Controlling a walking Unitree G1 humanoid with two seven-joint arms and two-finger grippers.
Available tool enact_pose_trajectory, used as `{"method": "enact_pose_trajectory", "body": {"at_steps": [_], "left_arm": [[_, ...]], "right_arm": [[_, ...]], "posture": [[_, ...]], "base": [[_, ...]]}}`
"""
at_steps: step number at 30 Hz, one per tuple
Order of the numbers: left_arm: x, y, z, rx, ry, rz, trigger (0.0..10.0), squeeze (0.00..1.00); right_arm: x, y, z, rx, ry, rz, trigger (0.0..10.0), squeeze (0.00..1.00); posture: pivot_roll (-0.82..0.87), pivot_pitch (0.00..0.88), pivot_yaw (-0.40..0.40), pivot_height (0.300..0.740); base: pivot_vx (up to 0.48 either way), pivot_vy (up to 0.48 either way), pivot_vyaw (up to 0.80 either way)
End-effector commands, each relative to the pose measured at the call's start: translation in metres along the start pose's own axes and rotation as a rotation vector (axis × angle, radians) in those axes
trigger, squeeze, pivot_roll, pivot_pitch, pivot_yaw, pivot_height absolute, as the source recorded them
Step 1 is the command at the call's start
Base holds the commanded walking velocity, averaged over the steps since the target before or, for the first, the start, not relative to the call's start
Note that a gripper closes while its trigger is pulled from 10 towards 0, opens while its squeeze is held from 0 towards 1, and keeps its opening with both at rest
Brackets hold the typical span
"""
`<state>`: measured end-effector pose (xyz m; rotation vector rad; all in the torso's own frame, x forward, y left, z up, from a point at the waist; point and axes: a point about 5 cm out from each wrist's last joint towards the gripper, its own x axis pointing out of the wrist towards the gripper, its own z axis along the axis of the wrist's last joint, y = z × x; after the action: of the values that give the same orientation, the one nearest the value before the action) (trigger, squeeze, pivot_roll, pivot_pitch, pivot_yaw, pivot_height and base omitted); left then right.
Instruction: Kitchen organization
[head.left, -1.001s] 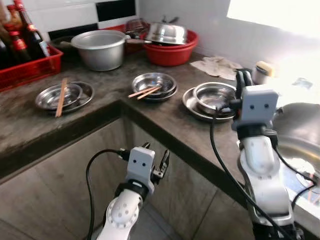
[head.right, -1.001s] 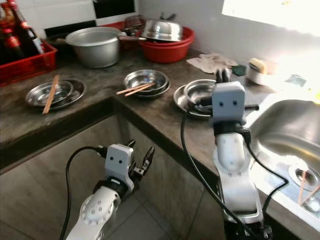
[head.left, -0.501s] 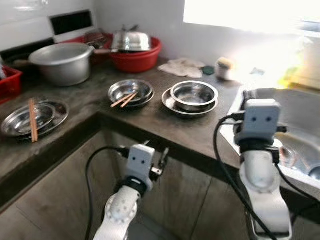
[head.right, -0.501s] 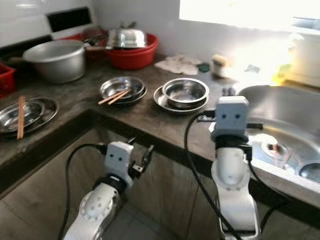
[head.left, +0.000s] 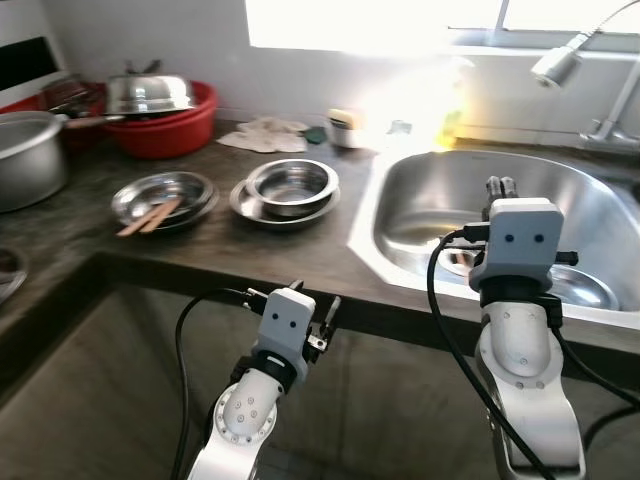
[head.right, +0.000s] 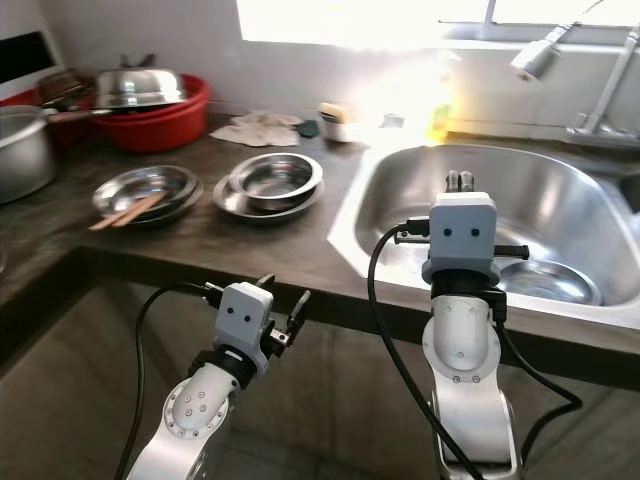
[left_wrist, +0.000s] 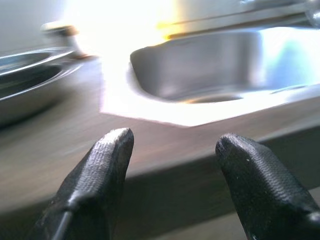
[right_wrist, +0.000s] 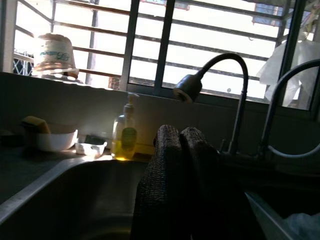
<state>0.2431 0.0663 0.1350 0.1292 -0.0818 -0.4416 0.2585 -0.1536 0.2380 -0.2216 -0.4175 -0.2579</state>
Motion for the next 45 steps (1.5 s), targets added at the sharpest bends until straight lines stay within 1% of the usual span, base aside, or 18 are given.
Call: {"method": "enact_pose_trajectory", "body": {"at_steps": [1,2,4,5,6,12,17,21,25,28,29,31,32,37,40,42,44,45], "left_arm": [[-0.001,0.003,0.000,0.002,0.001,0.009,10.0,0.00],[-0.001,0.003,0.000,-0.006,-0.001,0.009,10.0,0.00],[-0.001,0.003,0.000,-0.006,-0.002,0.009,10.0,0.00],[-0.001,0.003,0.000,-0.009,-0.002,0.009,10.0,0.00],[-0.001,0.004,0.000,-0.008,-0.002,0.013,10.0,0.00],[-0.001,0.004,-0.001,-0.016,0.001,0.019,10.0,0.00],[-0.001,0.005,-0.002,-0.028,0.008,0.035,10.0,0.00],[-0.003,0.003,-0.003,-0.034,0.011,0.031,10.0,0.00],[-0.003,0.003,-0.002,-0.035,0.011,0.031,10.0,0.00],[-0.007,-0.001,-0.002,-0.041,0.015,0.029,10.0,0.00],[-0.007,-0.001,-0.002,-0.041,0.015,0.029,10.0,0.00],[-0.008,-0.002,-0.002,-0.045,0.016,0.027,10.0,0.00],[-0.008,-0.002,-0.002,-0.045,0.016,0.027,10.0,0.00],[-0.014,-0.004,-0.001,-0.052,0.024,0.032,10.0,0.00],[-0.016,-0.005,-0.001,-0.055,0.026,0.036,10.0,0.00],[-0.017,-0.005,0.000,-0.056,0.027,0.038,10.0,0.00],[-0.018,-0.005,-0.001,-0.063,0.033,0.041,10.0,0.00],[-0.018,-0.005,-0.001,-0.063,0.033,0.041,10.0,0.00]], "right_arm": [[0.001,0.004,0.003,0.028,-0.001,0.018,0.0,0.00],[0.002,0.010,0.001,0.063,0.022,0.067,0.0,0.00],[0.002,0.014,0.000,0.082,0.032,0.100,0.0,0.00],[0.003,0.016,-0.001,0.085,0.038,0.111,3.6,0.00],[0.003,0.018,-0.002,0.094,0.051,0.128,10.0,0.00],[0.006,0.019,-0.004,0.094,0.059,0.152,10.0,0.00],[0.019,0.018,-0.008,0.081,0.071,0.173,10.0,0.00],[0.043,0.020,-0.021,0.061,0.140,0.203,10.0,0.00],[0.044,0.020,-0.022,0.063,0.146,0.204,10.0,0.00],[0.073,0.015,-0.052,0.001,0.300,0.207,10.0,0.00],[0.073,0.015,-0.052,0.001,0.300,0.207,10.0,0.00],[0.081,0.014,-0.064,-0.022,0.362,0.222,10.0,0.00],[0.081,0.014,-0.064,-0.022,0.362,0.222,10.0,0.00],[0.089,0.015,-0.084,-0.023,0.484,0.260,10.0,0.00],[0.089,0.015,-0.098,-0.040,0.547,0.271,10.0,0.00],[0.087,0.016,-0.101,-0.051,0.560,0.277,10.0,0.00],[0.081,0.020,-0.108,-0.072,0.586,0.301,10.0,1.00],[0.081,0.020,-0.108,-0.072,0.586,0.301,10.0,1.00]], "posture": [[0.10,0.000,0.000,0.740],[0.10,0.000,-0.002,0.740],[0.11,0.000,-0.004,0.740],[0.11,0.000,-0.004,0.740],[0.11,0.000,-0.006,0.740],[0.11,0.000,-0.009,0.740],[0.11,0.000,-0.016,0.740],[0.12,0.000,-0.024,0.740],[0.12,0.000,-0.024,0.740],[0.14,0.004,-0.038,0.740],[0.14,0.004,-0.038,0.740],[0.14,0.012,-0.045,0.740],[0.14,0.012,-0.045,0.740],[0.16,0.029,-0.049,0.740],[0.16,0.042,-0.057,0.740],[0.16,0.049,-0.055,0.740],[0.16,0.055,-0.057,0.740],[0.16,0.055,-0.057,0.740]], "base": [[0.330,-0.345,0.00],[0.401,-0.259,0.00],[0.418,-0.129,0.00],[0.446,0.000,0.00],[0.461,0.000,0.00],[0.454,0.000,0.00],[0.000,0.000,0.00],[0.000,0.000,0.00],[0.000,0.000,0.00],[0.000,0.000,0.00],[0.000,0.000,0.00],[0.000,0.000,0.00],[0.000,0.000,0.00],[0.000,0.000,0.00],[0.000,0.000,0.00],[0.000,0.000,0.00],[0.000,0.000,0.00],[0.000,0.000,0.00]]}}
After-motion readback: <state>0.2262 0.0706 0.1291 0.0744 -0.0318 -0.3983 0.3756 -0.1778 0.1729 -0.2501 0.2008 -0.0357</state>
